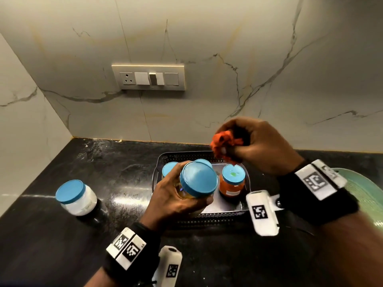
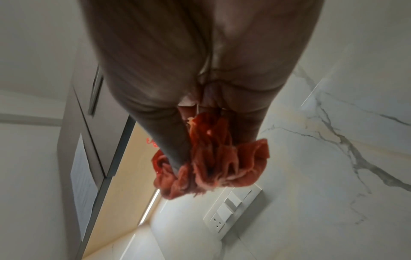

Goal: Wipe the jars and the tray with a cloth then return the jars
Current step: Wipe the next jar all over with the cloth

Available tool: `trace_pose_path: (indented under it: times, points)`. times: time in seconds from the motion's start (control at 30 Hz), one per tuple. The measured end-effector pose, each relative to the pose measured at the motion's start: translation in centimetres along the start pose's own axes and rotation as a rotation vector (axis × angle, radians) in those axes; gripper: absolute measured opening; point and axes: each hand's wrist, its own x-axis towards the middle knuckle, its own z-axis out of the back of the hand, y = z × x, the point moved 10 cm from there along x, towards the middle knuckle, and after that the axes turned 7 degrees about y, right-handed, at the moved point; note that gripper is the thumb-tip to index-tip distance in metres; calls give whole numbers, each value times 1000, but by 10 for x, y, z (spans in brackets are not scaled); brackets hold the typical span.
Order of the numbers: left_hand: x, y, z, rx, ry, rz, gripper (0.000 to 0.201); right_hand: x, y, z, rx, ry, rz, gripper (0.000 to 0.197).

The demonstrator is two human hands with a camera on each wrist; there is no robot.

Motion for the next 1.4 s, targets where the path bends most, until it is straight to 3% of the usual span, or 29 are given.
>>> trace_pose_path:
  times: [0.13,0.37,0.63,0.73,0.83,0.93,1.03,1.1,1.2,1.3,1.4]
  points:
    - [-1,-3,3,-118,-22,-9,77,-11,-5,16,71,-73,-23,34]
    - [2,-2,-1,-170,-11,-15,75,-25,-1,-3,73,10,-59,28]
    - [6,-4,-15,-116,49,7,70,-4,31,-47,-182,20,110,23]
    - [6,-5,-5,-54,25,-7,67,-16,52,-76,-199,119,267,28]
    - [2,-4,0,-47,43,-28,75,-38,41,-78,-227,210,266,37]
    - [0,-3,-6,-6,46,-17,74,-30,17,-58,-284,111,193,40]
    - [5,0,-13,21,66,1,67,-17,29,-64,-263,25,246,27]
    - [7,-2,-5,44,43,-7,63,-24,42,-80,-212,70,305,29]
    - [5,-2,-2,24,65,-13,73,-42,32,-81,-198,183,288,30]
    - [5,4,-9,55,71,16,76,-34,8,-62,-238,102,218,33]
    - [9,2,-16,110,103,15,65,-18,17,-68,-256,52,252,33]
